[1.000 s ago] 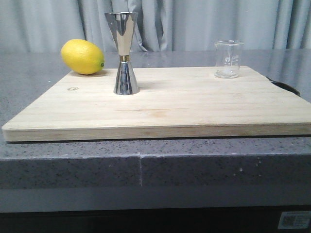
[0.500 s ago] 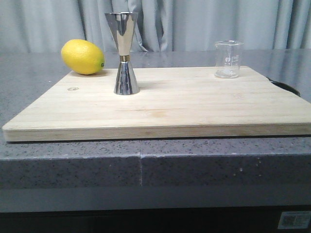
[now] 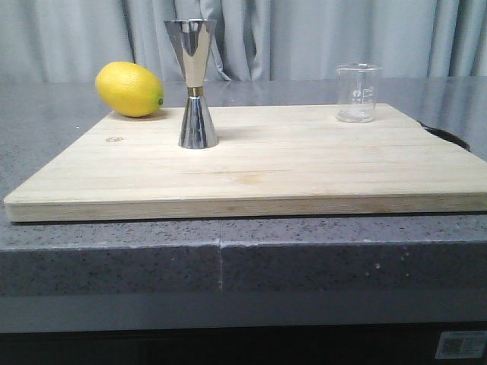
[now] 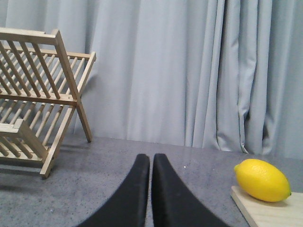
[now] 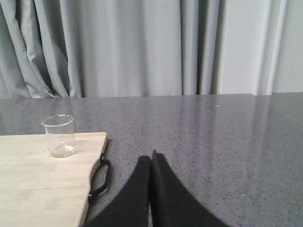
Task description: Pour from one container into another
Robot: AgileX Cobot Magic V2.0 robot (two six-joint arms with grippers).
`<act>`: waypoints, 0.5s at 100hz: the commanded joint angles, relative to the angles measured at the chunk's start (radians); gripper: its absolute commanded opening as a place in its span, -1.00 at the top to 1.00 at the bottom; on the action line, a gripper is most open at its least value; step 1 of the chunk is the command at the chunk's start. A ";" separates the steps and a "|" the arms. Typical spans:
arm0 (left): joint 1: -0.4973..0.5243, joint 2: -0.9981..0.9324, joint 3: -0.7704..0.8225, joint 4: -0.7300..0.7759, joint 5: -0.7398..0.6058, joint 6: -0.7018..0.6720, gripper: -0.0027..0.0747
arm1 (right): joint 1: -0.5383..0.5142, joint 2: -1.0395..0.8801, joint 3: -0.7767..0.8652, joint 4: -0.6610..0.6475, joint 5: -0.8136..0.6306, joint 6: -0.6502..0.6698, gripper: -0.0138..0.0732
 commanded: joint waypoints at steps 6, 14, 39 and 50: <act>-0.008 -0.040 0.028 0.000 0.025 -0.010 0.98 | -0.007 -0.011 -0.025 -0.001 -0.079 -0.001 0.84; -0.008 -0.073 0.028 0.000 0.055 -0.010 0.98 | -0.007 -0.011 -0.025 -0.001 -0.079 -0.001 0.84; -0.008 -0.072 0.028 0.000 0.060 -0.010 0.98 | -0.007 -0.011 -0.025 -0.001 -0.079 -0.001 0.84; -0.008 -0.072 0.028 0.000 0.060 -0.010 0.98 | -0.007 -0.011 -0.025 -0.001 -0.079 -0.001 0.84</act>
